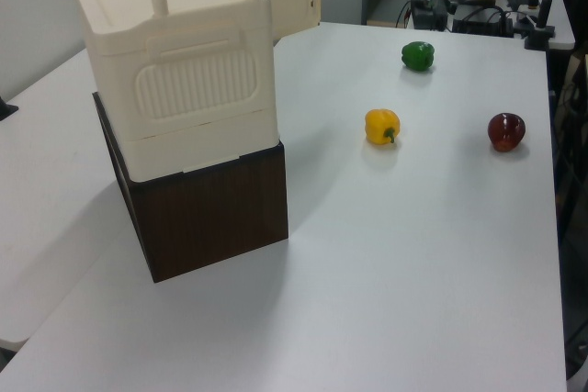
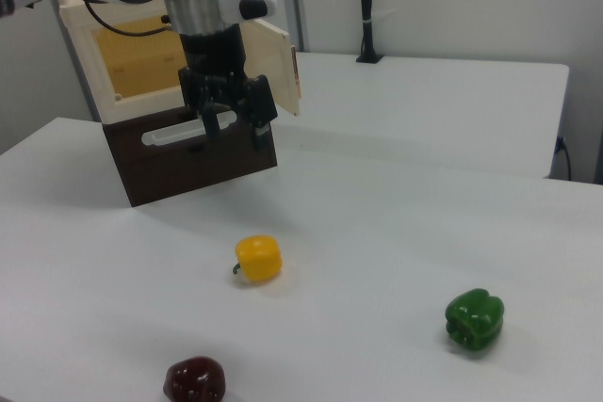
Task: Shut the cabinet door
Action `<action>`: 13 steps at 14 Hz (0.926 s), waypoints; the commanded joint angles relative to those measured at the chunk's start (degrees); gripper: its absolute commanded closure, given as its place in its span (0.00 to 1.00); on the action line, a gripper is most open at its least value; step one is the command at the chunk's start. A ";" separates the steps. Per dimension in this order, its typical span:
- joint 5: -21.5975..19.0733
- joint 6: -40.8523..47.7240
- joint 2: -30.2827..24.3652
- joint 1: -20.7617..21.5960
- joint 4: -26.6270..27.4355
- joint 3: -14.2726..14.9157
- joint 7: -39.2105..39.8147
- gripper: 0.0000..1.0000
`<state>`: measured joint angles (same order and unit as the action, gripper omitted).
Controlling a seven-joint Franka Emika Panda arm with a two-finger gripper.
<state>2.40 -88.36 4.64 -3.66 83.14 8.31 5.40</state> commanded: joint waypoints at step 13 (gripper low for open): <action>-2.05 4.50 -1.22 0.41 0.45 0.65 4.78 0.23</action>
<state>1.51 -86.42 4.57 -3.64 82.96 8.33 6.68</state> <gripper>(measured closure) 0.057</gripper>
